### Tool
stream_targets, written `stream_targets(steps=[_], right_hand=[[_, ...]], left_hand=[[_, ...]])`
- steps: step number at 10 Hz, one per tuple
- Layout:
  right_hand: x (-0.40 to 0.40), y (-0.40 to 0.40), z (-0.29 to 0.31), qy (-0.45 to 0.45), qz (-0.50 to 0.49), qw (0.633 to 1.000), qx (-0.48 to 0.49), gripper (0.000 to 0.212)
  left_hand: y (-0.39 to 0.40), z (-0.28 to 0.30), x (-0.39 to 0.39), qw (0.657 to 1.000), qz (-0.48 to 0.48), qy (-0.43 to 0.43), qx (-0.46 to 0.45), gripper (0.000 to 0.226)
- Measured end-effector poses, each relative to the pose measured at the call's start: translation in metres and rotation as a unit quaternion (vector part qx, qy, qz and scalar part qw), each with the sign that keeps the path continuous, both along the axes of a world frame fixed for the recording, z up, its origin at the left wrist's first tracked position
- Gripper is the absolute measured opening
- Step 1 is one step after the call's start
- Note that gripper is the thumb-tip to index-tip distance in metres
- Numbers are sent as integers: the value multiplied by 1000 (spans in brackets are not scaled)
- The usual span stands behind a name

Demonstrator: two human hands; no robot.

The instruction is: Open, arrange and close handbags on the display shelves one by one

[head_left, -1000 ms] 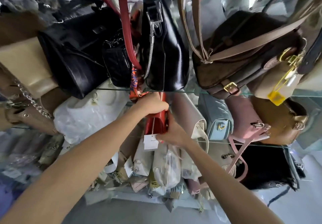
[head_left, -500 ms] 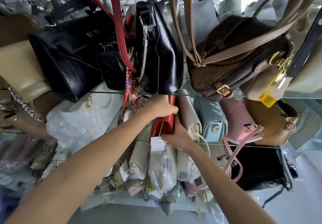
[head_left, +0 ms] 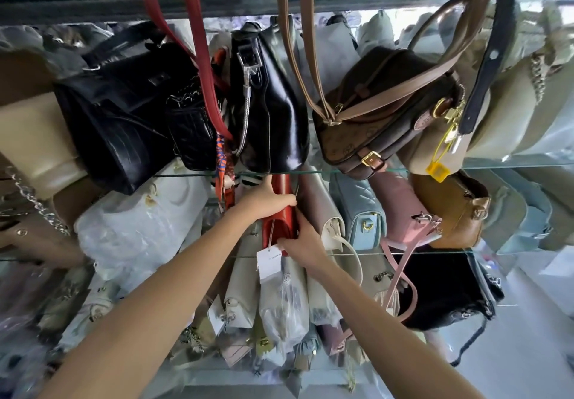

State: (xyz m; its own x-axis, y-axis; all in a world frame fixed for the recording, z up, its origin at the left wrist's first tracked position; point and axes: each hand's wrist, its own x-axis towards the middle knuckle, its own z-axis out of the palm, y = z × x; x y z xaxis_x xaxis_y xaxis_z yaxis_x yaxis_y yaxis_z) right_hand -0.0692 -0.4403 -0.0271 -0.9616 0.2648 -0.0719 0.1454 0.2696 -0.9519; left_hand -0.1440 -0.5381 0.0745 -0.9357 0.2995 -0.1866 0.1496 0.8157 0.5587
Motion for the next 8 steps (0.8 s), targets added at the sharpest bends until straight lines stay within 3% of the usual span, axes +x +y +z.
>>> stream_targets(steps=[1,2,3,5,6,8], right_hand=[[16,2,12,24,-7,998,63,56],[35,6,21,76,-60,969,228,43],[46,13,17,115,-136,949,260,16],[47,23,-6,191,-141,931,279,19],[37,17,-2,194,-50,935,294,15],[33,5,-2,138,-56,944,294,23]], left_hand=[[-3,0,6,1000,3,-10,21,102],[-5,2,12,999,-3,-12,31,103],[-7,3,17,1000,-17,1,25,104],[-14,1,22,999,-32,-32,27,121],[-13,0,24,999,-27,5,22,118],[-13,-5,30,999,-21,28,29,112]])
